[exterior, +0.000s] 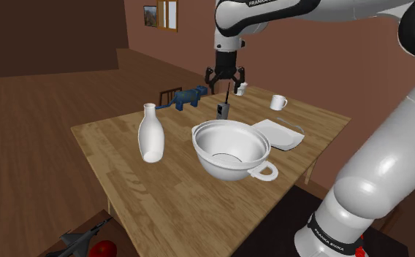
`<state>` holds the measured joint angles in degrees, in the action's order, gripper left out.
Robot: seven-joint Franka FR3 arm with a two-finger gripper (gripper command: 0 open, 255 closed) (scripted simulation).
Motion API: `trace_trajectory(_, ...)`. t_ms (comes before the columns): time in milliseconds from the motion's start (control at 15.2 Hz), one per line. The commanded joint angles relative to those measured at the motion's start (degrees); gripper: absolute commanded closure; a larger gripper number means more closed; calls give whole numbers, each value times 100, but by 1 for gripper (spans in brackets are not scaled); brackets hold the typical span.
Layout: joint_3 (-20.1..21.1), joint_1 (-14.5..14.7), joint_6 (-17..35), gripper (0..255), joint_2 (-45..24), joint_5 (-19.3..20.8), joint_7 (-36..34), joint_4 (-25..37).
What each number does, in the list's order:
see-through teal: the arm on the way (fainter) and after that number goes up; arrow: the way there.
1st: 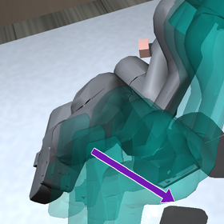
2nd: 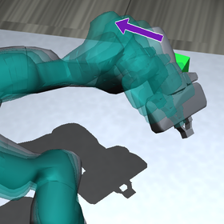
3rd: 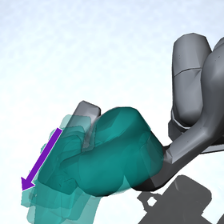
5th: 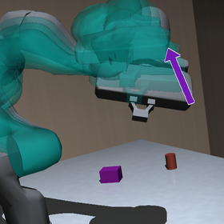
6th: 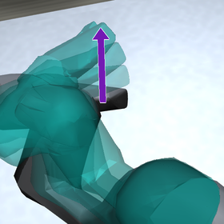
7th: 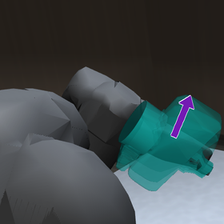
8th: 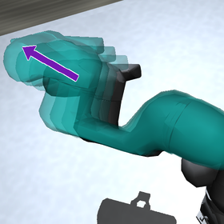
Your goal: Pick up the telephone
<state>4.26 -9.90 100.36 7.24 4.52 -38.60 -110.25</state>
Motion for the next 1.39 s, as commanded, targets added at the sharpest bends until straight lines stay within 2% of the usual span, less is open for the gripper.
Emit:
trace_trajectory(0,-57,-86,5,0,-464,-2,-289,397)
trace_trajectory(528,-390,-386,-52,0,-2110,-148,-1260,1886)
trace_trajectory(1188,-841,-922,-463,0,-4123,-610,-2278,4067)
trace_trajectory(1320,-841,-927,-393,0,-4142,-614,-2286,4015)
